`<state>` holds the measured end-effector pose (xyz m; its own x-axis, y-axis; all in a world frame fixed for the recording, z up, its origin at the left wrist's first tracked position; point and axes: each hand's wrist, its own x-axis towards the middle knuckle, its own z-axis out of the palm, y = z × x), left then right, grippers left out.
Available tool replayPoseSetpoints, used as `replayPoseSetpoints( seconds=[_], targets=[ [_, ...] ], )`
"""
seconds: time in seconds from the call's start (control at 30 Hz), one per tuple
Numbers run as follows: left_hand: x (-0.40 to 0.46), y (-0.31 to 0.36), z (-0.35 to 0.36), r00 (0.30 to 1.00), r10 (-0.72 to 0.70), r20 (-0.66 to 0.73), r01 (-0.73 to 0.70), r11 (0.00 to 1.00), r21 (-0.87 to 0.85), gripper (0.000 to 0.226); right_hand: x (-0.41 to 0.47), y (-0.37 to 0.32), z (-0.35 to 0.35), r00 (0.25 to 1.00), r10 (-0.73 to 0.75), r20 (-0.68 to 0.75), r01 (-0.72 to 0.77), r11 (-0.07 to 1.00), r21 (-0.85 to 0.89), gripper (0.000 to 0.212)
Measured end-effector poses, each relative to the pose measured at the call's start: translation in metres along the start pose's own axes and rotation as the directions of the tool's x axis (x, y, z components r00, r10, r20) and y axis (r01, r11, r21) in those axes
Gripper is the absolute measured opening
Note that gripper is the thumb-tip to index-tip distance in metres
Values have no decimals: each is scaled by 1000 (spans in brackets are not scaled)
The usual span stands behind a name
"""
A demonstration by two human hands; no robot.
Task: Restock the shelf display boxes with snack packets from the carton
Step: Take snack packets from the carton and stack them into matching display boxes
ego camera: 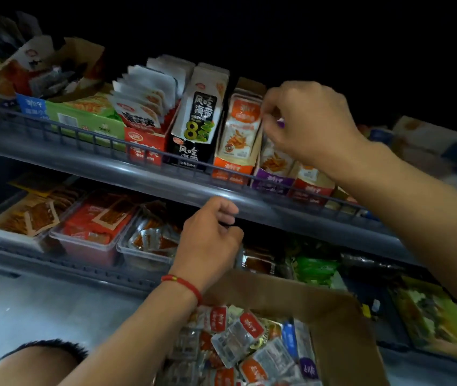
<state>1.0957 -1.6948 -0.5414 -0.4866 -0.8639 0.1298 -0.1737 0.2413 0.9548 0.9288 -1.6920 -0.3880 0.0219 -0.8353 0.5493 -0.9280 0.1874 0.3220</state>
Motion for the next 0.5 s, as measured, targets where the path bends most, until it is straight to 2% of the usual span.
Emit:
replayPoseSetpoints(
  seconds=[0.1,0.17,0.27,0.33,0.4,0.5],
  targets=[
    [-11,-8,13,992,21,121,-41,986,160,21,-67,-1,-9,991,3,133,-14,997,80,24],
    [-17,-18,26,971,-7,239,-65,955,289,21,-113,1,-2,946,-4,324,-35,993,115,21],
    [-28,-36,48,894,-112,433,-90,903,420,19,-177,9,21,792,-26,610,-133,968,214,19],
    [-36,-51,65,845,-170,508,-126,858,498,15,-216,17,41,666,-98,740,-178,942,285,20],
    [-43,-70,84,793,-234,563,-164,807,567,15,-248,25,59,541,-188,819,-247,896,369,23],
    [-52,-102,112,718,-348,603,-244,685,687,23,-274,39,74,417,-264,870,-327,849,415,33]
  ],
)
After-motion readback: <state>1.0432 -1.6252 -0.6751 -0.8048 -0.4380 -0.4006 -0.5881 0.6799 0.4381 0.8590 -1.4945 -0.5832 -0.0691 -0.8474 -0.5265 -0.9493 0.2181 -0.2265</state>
